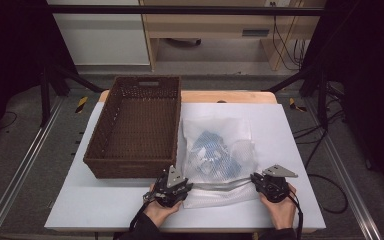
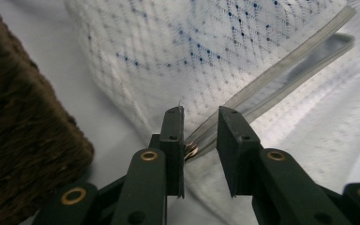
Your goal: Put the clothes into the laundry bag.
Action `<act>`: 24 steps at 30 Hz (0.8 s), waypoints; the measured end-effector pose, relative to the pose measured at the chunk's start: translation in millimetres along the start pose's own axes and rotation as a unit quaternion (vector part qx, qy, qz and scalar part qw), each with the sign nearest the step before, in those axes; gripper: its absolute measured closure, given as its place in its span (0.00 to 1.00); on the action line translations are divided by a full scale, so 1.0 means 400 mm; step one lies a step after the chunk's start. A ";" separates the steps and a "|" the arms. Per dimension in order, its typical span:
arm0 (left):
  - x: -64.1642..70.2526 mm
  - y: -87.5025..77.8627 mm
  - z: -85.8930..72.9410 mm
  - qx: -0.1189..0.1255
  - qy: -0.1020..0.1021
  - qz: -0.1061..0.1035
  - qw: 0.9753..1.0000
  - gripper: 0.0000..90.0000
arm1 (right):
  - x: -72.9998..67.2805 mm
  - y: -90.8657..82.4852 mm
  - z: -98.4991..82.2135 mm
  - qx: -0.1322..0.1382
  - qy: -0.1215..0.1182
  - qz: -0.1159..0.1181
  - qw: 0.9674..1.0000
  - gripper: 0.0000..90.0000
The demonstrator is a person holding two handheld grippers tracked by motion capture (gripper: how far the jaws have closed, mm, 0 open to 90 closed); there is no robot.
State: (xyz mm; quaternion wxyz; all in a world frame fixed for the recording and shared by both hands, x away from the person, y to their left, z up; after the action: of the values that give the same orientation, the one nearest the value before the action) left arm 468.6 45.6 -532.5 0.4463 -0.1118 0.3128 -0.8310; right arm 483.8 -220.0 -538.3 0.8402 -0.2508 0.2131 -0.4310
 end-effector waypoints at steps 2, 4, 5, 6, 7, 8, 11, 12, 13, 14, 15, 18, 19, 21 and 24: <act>-0.001 0.001 -0.001 0.002 -0.001 0.000 1.000 0.81 | -0.002 -0.001 0.000 0.000 0.000 0.001 1.000 0.89; 0.003 -0.003 -0.002 0.006 0.004 -0.001 1.000 0.79 | -0.002 -0.002 0.000 0.001 -0.004 -0.001 1.000 0.84; 0.003 -0.003 -0.002 0.006 0.004 -0.001 1.000 0.77 | -0.002 -0.002 0.000 0.001 -0.004 -0.001 1.000 0.84; 0.006 -0.012 -0.001 0.014 0.003 -0.010 1.000 0.76 | -0.006 -0.012 0.006 0.013 -0.005 0.006 1.000 0.78; 0.006 -0.012 -0.001 0.014 0.003 -0.010 1.000 0.74 | -0.009 -0.020 0.014 0.024 -0.006 0.014 1.000 0.74; 0.005 -0.027 0.002 0.025 0.004 -0.013 1.000 0.73 | -0.011 -0.030 0.023 0.039 -0.006 0.021 0.999 0.70; -0.004 -0.054 0.010 0.042 -0.004 -0.012 0.999 0.68 | -0.016 -0.060 0.049 0.071 -0.015 0.030 0.997 0.58; -0.007 -0.063 0.011 0.047 -0.006 -0.009 0.999 0.66 | -0.020 -0.067 0.055 0.077 -0.021 0.033 0.996 0.52; -0.007 -0.063 0.011 0.047 -0.006 -0.009 0.999 0.64 | -0.020 -0.067 0.055 0.077 -0.021 0.033 0.996 0.52; -0.010 -0.071 0.012 0.051 -0.008 -0.010 0.999 0.62 | -0.026 -0.079 0.064 0.085 -0.027 0.035 0.995 0.41; -0.012 -0.078 0.012 0.055 -0.010 -0.010 0.998 0.62 | -0.026 -0.079 0.064 0.085 -0.027 0.035 0.995 0.41; -0.018 -0.098 0.010 0.062 -0.015 -0.015 0.998 0.53 | -0.025 -0.092 0.074 0.093 -0.029 0.033 0.995 0.27; -0.018 -0.098 0.010 0.062 -0.015 -0.015 0.998 0.50 | -0.025 -0.092 0.074 0.093 -0.029 0.033 0.995 0.27; -0.023 -0.101 0.004 0.056 -0.017 -0.013 0.998 0.45 | -0.014 -0.096 0.071 0.090 -0.019 0.034 0.995 0.19; -0.027 -0.102 0.001 0.056 -0.025 -0.015 0.998 0.39 | 0.004 -0.101 0.066 0.092 -0.010 0.026 0.995 0.16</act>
State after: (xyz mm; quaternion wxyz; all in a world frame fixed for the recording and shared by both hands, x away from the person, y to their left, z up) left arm 447.8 70.8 -505.9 0.4472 -0.1117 0.2531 -0.8505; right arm 475.1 -235.3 -493.3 0.8727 -0.1711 0.1703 -0.4244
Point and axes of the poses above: each handheld gripper's, and its own axes: y roughly forward along the jaws, z roughly out of its top, x roughly to its right, the point moved 8 cm from there along y, roughly forward along the jaws, and after that the axes turned 12 degrees about z, right-handed, at the moved point
